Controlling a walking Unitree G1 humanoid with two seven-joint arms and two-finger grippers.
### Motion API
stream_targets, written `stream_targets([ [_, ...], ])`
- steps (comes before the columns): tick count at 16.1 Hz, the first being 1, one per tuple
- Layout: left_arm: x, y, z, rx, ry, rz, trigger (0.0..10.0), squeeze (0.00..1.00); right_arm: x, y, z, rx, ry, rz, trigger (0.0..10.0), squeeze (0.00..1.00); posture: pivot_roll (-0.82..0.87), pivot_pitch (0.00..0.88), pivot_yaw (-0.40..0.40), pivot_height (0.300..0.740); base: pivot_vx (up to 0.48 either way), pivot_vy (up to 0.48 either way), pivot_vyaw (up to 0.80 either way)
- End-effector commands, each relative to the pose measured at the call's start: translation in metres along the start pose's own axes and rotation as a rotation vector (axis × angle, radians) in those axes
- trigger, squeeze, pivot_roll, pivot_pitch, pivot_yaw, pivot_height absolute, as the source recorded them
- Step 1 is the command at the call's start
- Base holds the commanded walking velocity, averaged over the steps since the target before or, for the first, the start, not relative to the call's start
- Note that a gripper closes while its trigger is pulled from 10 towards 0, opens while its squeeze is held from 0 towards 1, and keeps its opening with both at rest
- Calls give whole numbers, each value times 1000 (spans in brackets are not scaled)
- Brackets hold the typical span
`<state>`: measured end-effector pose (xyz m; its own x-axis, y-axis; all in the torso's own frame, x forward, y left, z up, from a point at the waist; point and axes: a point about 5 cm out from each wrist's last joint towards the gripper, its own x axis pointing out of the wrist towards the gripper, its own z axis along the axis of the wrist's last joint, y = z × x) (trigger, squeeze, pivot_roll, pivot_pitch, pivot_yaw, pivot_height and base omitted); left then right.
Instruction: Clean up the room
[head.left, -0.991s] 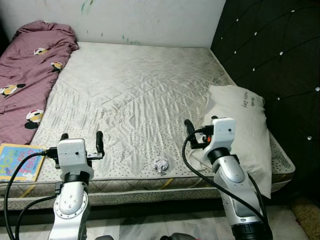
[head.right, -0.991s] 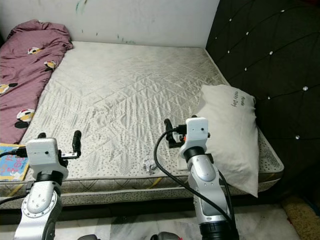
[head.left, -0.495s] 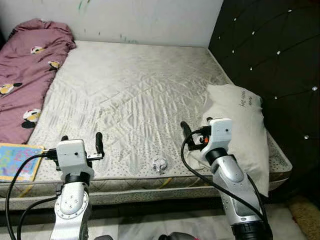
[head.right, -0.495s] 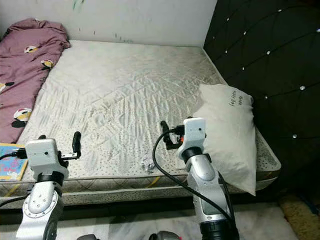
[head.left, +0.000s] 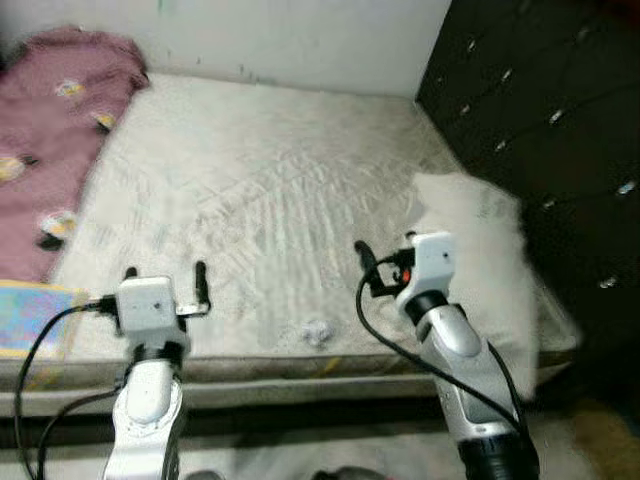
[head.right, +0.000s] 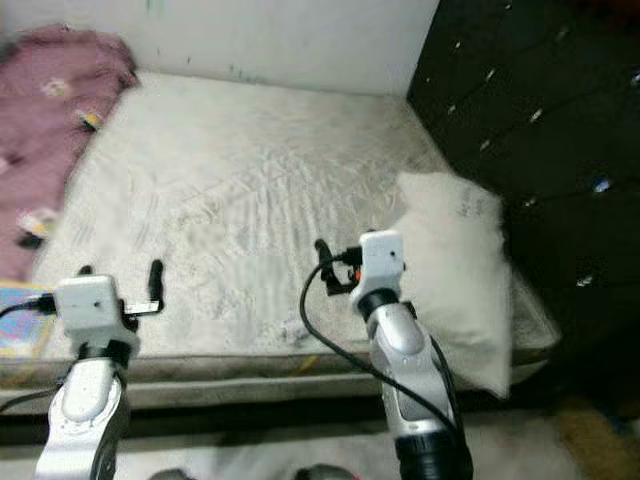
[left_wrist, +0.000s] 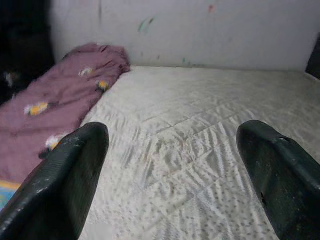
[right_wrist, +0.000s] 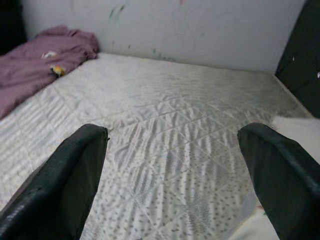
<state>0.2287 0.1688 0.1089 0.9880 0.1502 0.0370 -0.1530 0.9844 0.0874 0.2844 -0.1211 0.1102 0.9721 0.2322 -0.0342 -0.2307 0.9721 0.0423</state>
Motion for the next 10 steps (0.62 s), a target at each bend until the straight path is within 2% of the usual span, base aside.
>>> stream_targets([
  [1, 7, -11, 2, 20, -12, -80, 10000, 0, -8, -13, 2, -6, -19, -83, 10000, 0, -57, 20, 2, 740, 0, 0, 0],
  [2, 12, -16, 2, 24, -11, -127, 10000, 0, -15, -19, 0, -3, -22, -134, 10000, 0, -80, 24, 33, 740, 0, 0, 0],
  [6, 23, -24, 6, 36, -27, -182, 10000, 0, -23, -24, -2, 5, -26, -207, 10000, 0, -95, 46, 57, 740, 0, 0, 0],
  [10, 27, -9, 13, 28, -54, -114, 10000, 0, -14, -13, 2, 18, -33, -172, 10000, 0, -46, 50, 27, 740, 0, 0, 0],
])
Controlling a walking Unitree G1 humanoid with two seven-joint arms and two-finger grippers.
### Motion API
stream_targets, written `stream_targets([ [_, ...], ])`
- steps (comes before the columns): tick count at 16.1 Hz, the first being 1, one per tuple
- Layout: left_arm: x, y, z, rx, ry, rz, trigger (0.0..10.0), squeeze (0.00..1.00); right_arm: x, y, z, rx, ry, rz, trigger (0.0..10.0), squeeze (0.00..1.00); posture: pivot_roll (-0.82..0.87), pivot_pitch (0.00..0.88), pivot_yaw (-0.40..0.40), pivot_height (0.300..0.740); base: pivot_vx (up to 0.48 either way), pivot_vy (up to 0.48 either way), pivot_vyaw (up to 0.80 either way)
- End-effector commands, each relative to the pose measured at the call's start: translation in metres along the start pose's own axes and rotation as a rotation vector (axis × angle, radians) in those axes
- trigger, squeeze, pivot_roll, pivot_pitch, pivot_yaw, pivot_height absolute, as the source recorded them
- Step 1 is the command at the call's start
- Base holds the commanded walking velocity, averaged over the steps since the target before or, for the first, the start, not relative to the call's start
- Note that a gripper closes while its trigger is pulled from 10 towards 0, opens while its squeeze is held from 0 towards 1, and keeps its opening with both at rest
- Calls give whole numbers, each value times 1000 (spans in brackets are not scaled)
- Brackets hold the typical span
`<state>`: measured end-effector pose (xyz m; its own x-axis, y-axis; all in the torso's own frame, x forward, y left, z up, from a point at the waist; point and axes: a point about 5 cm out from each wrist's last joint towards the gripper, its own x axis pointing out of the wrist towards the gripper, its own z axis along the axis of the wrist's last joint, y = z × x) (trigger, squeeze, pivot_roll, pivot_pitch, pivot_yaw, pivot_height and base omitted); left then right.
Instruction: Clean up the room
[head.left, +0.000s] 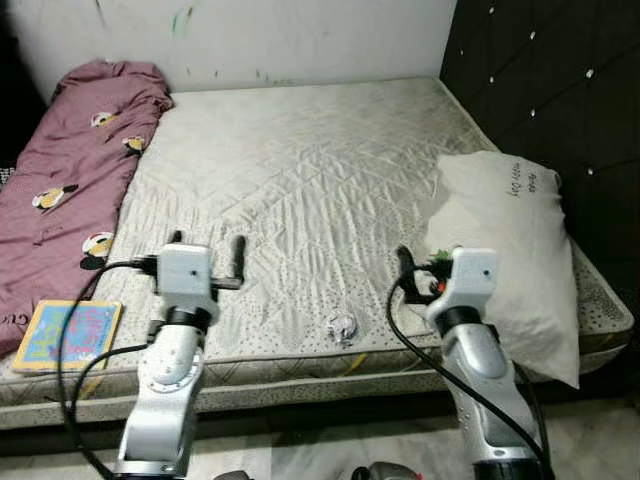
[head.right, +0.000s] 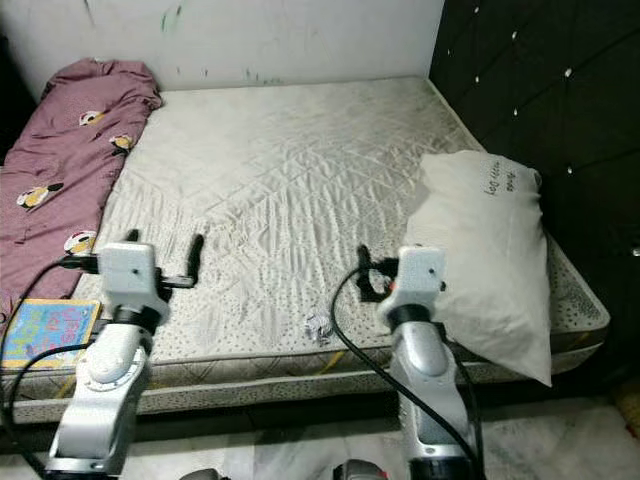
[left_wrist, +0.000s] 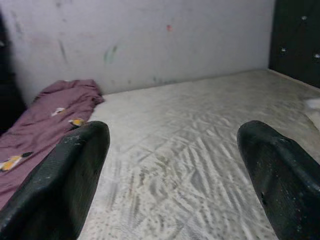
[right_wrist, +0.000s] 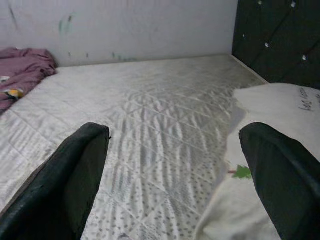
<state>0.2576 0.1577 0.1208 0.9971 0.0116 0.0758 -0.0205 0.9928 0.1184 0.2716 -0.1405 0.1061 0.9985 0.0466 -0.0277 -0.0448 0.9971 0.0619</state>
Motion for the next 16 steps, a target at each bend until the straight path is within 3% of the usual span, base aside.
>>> stream_targets([
  [1, -3, 7, 1, 16, 0, 29, 10000, 0, 3, 6, 4, 3, -13, 24, 10000, 0, -33, 48, 22, 740, 0, 0, 0],
  [6, -13, 13, -5, 9, 24, 66, 10000, 0, 9, 8, 2, 34, -3, 43, 10000, 0, -5, 37, -13, 740, 0, 0, 0],
  [9, -16, 13, -4, 1, 28, 79, 10000, 0, 10, 12, 2, -2, 7, 88, 10000, 0, 1, 45, -29, 740, 0, 0, 267],
  [11, -17, 13, -4, 0, 28, 81, 10000, 0, 11, 12, 2, 19, 7, 73, 10000, 0, 5, 48, -34, 740, 0, 0, 644],
  [16, -20, 14, -6, -3, 35, 97, 10000, 0, 11, 6, 2, 18, 6, 54, 10000, 0, 2, 46, -48, 740, 0, 0, 0],
])
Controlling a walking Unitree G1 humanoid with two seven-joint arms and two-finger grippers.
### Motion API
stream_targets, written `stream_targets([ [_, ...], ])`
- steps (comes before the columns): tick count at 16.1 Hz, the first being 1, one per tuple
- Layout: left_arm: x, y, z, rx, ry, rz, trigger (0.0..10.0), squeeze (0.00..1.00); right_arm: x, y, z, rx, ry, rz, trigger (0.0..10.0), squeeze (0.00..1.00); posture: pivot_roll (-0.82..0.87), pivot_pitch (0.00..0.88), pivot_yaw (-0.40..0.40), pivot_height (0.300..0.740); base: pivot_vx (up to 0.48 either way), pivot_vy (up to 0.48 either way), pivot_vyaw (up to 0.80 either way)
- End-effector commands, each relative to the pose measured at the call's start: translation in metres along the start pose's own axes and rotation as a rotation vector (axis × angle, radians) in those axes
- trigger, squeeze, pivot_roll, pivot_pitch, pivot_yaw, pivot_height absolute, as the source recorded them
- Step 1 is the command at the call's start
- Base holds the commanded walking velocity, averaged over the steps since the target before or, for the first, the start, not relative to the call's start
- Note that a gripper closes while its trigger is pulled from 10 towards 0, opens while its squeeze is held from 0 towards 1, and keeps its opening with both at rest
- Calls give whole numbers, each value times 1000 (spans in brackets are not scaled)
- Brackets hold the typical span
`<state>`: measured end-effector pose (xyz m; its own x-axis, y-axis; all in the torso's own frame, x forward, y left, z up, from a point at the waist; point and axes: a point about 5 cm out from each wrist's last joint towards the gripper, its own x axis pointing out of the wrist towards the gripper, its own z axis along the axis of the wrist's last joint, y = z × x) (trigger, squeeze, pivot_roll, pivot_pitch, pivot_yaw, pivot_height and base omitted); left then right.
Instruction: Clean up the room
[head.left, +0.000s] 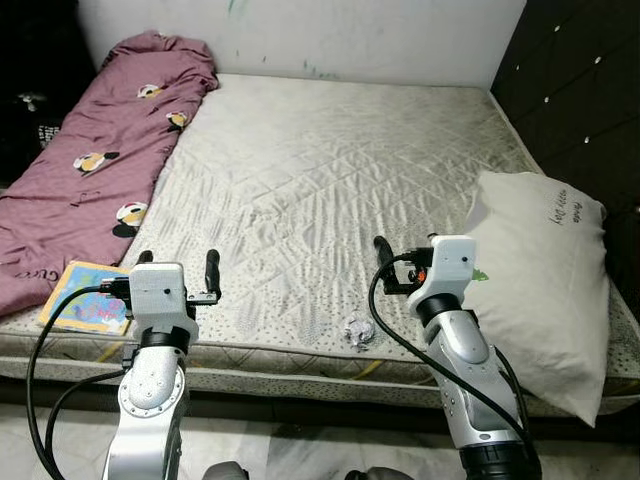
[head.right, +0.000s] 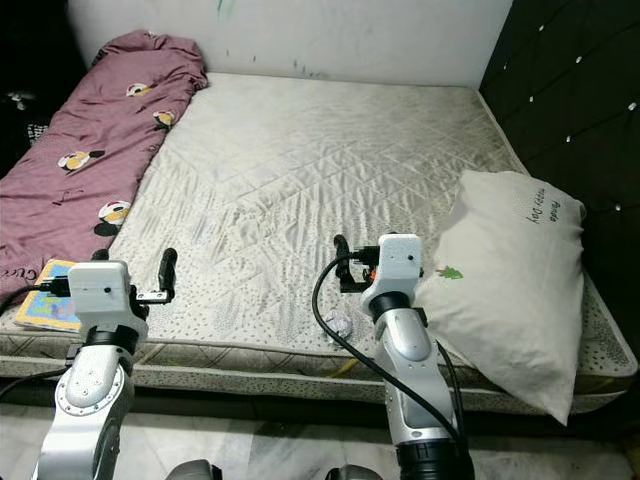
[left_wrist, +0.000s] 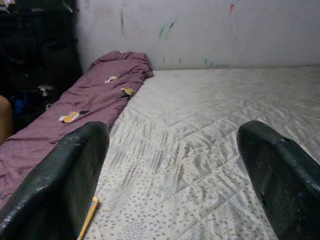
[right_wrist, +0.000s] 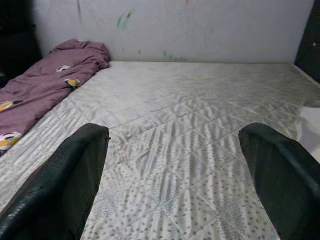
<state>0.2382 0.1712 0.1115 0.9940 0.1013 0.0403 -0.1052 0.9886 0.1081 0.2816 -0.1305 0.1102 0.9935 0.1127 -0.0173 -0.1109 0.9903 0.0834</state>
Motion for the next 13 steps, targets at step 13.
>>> stream_targets([
  [13, 3, -3, 5, -33, -13, 14, 10000, 0, 1, -5, -1, 10, 14, 3, 10000, 0, -1, 39, -62, 616, 0, 0, 0],
])
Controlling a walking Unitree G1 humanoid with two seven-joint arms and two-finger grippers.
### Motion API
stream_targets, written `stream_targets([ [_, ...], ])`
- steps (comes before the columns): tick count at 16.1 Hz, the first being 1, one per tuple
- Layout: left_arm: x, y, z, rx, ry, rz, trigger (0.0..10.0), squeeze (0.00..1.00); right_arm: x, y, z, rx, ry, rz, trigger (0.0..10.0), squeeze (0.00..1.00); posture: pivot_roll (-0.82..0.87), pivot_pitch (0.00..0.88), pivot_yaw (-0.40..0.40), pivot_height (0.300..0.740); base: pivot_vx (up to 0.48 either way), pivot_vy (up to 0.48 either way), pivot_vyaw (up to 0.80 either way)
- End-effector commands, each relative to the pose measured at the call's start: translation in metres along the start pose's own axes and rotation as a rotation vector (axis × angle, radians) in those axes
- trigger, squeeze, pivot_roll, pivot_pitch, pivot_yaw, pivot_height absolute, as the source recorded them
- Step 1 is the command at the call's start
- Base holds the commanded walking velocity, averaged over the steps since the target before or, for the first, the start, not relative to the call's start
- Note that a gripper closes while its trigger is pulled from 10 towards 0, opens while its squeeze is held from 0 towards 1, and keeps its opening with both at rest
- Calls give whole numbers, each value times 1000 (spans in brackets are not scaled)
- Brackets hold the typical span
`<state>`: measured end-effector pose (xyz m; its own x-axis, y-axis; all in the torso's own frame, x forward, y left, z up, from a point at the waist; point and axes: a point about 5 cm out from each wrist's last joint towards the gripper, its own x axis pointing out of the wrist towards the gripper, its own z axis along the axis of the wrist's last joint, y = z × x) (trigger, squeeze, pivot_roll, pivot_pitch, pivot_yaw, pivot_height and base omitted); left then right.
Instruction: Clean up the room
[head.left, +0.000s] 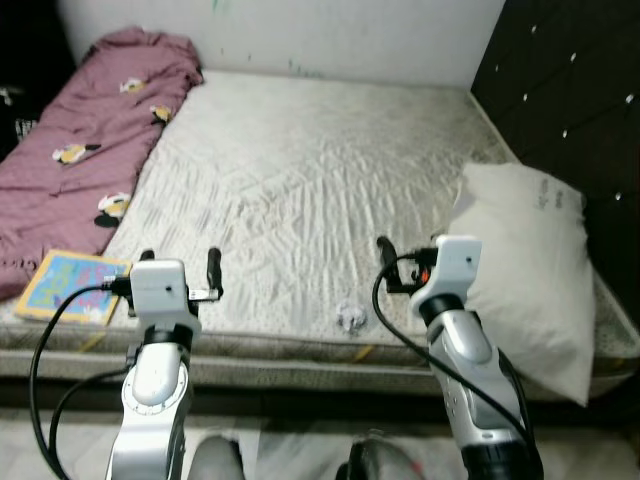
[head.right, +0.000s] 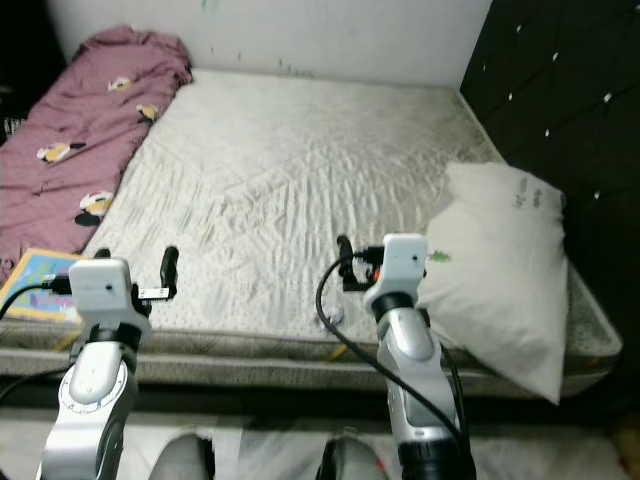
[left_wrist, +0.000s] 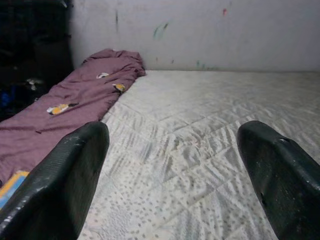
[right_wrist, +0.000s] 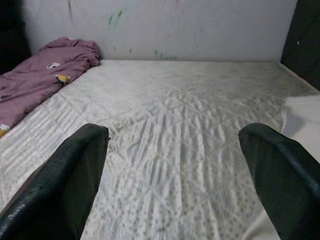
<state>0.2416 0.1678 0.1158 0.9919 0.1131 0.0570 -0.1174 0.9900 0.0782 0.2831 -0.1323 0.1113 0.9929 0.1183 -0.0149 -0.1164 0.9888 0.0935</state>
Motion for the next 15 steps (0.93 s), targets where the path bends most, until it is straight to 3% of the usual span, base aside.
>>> stream_targets([
  [1, 0, -1, 2, 3, -9, -4, 10000, 0, 0, -3, -2, -1, 16, -2, 10000, 0, -1, 40, -63, 601, 0, 0, 0],
  [10, 1, -2, 6, -69, -15, -52, 10000, 0, 5, -2, -2, -9, 23, 14, 10000, 0, -3, 60, -70, 587, 0, 0, 0],
  [15, 0, -2, 5, -70, -4, -51, 10000, 0, 6, -1, -3, -19, 24, 22, 10000, 0, -4, 59, -71, 587, 258, 0, 0],
])
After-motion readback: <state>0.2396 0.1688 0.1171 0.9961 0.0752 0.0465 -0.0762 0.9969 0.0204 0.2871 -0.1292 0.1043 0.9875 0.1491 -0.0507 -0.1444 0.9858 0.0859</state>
